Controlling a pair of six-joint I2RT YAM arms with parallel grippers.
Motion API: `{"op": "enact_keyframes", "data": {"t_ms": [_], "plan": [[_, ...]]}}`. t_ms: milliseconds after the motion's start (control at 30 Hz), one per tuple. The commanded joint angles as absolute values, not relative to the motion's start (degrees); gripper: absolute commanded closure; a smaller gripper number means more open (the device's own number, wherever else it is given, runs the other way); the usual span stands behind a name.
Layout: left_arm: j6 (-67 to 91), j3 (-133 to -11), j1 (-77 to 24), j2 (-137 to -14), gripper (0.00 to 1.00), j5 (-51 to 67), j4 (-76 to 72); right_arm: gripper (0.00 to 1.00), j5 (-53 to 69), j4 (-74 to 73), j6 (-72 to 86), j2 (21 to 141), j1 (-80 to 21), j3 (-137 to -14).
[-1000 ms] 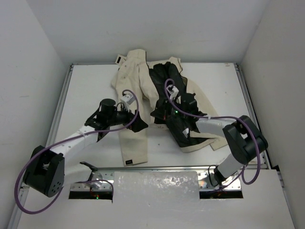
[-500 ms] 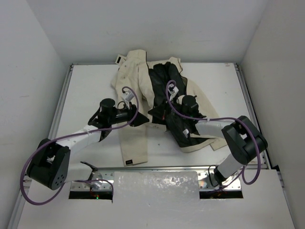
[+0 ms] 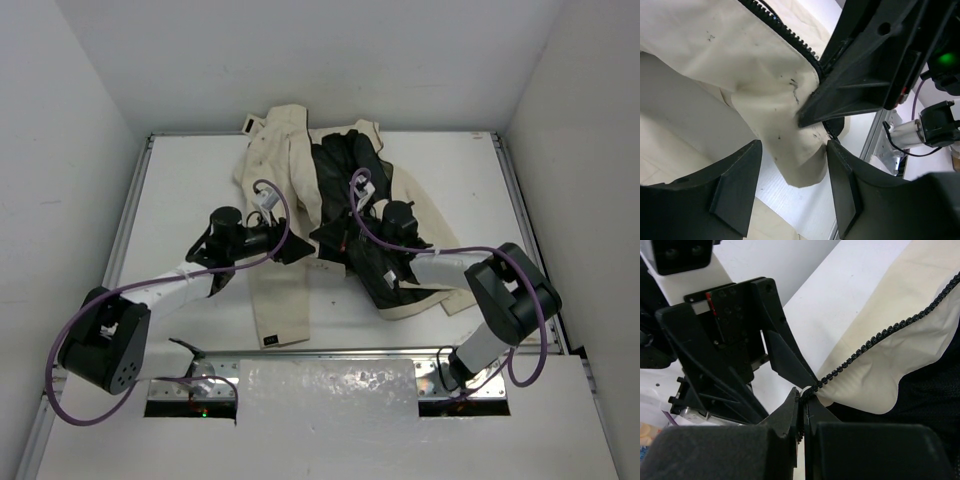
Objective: Zip up the jacket
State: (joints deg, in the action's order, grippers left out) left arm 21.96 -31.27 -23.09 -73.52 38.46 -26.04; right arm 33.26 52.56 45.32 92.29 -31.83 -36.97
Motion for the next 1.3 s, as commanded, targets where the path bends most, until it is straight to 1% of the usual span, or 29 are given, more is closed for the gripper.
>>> {"op": "enact_keyframes", "data": {"t_ms": [0, 100, 267, 300, 333, 367, 400, 433, 467, 500, 533, 567, 600, 733, 767, 833, 867, 900, 967, 1000, 1033, 1067, 1133, 1167, 1233, 1267], "plan": [[22.3, -31.3, -22.7, -73.7, 0.48, 37.4, -29.8, 1.0, 35.2, 57.7, 45.9, 91.5, -32.9, -39.5], [22.4, -31.2, -22.8, -73.7, 0.53, 38.8, -31.6, 1.0, 35.4, 58.1, 46.3, 92.2, -33.3, -39.9], [22.2, -30.8, -22.8, -73.8, 0.52, 39.7, -32.4, 1.0, 35.3, 58.6, 46.6, 93.8, -34.0, -40.9], [22.2, -30.6, -22.8, -73.8, 0.54, 40.3, -32.7, 1.0, 35.2, 58.7, 46.8, 94.0, -34.2, -41.0], [22.1, -30.4, -22.8, -73.8, 0.59, 41.1, -33.0, 1.0, 35.2, 59.1, 47.2, 94.3, -34.3, -41.0], [21.9, -30.4, -22.8, -73.8, 0.59, 41.4, -32.9, 1.0, 35.3, 59.5, 47.2, 94.3, -34.3, -41.0], [21.5, -30.4, -22.8, -73.8, 0.63, 41.5, -32.4, 1.0, 35.3, 59.9, 47.6, 94.5, -34.3, -41.1], [21.0, -30.5, -22.8, -73.7, 0.71, 41.4, -31.9, 1.0, 35.2, 60.1, 47.6, 94.4, -34.3, -41.2], [20.1, -30.6, -22.8, -73.5, 0.75, 41.7, -31.6, 1.0, 35.2, 60.0, 47.6, 94.3, -34.4, -41.3], [20.0, -30.5, -22.8, -73.4, 0.83, 41.7, -31.2, 1.0, 35.2, 59.9, 47.5, 94.3, -34.3, -41.4], [20.1, -30.3, -22.8, -73.1, 0.96, 41.9, -31.1, 1.0, 35.2, 59.8, 47.4, 94.2, -34.3, -41.5], [20.5, -30.2, -22.8, -73.0, 0.96, 41.6, -31.1, 1.0, 35.2, 59.8, 47.4, 94.2, -34.3, -41.5], [20.7, -30.1, -22.8, -73.0, 1.0, 41.1, -31.0, 1.0, 35.2, 59.8, 47.4, 94.3, -34.3, -41.5], [20.7, -30.0, -22.8, -72.3, 1.0, 41.2, -30.7, 1.0, 35.2, 56.8, 46.3, 94.3, -34.3, -42.2], [20.7, -30.1, -22.8, -72.2, 0.87, 41.1, -30.2, 1.0, 35.3, 55.4, 45.8, 94.1, -34.2, -42.5], [20.2, -30.5, -22.8, -71.9, 0.74, 39.8, -28.8, 1.0, 35.6, 51.2, 44.4, 94.0, -34.3, -43.8], [19.9, -31.0, -22.8, -71.9, 0.64, 39.3, -27.2, 1.0, 35.8, 49.8, 42.9, 93.8, -34.2, -44.1], [19.7, -31.2, -22.8, -71.6, 0.62, 38.6, -26.6, 1.0, 35.7, 47.6, 42.2, 93.5, -34.2, -44.5], [19.8, -31.2, -22.5, -71.5, 0.62, 38.2, -25.9, 1.0, 35.7, 46.4, 41.0, 93.2, -34.2, -44.3], [19.9, -31.1, -22.3, -71.5, 0.65, 38.3, -25.9, 1.0, 35.7, 46.1, 40.7, 92.9, -34.3, -44.1], [20.0, -30.9, -22.2, -71.3, 0.68, 38.8, -25.9, 1.0, 35.5, 45.1, 40.3, 92.5, -34.3, -44.0], [19.9, -30.9, -22.1, -71.2, 0.77, 39.0, -25.8, 1.0, 35.4, 45.0, 40.2, 92.3, -34.2, -43.6], [19.4, -30.8, -22.1, -70.9, 0.84, 39.8, -24.9, 1.0, 35.3, 45.0, 40.2, 91.9, -34.3, -43.4], [19.4, -30.8, -22.1, -70.9, 0.84, 39.7, -24.6, 1.0, 35.4, 44.9, 40.1, 91.9, -34.2, -43.3], [19.1, -30.8, -22.1, -70.8, 0.79, 40.0, -24.1, 1.0, 35.5, 45.1, 40.2, 92.0, -34.3, -43.3], [19.0, -30.8, -22.1, -70.8, 0.79, 39.9, -24.0, 1.0, 35.5, 45.0, 40.3, 92.0, -34.2, -43.3]]}}
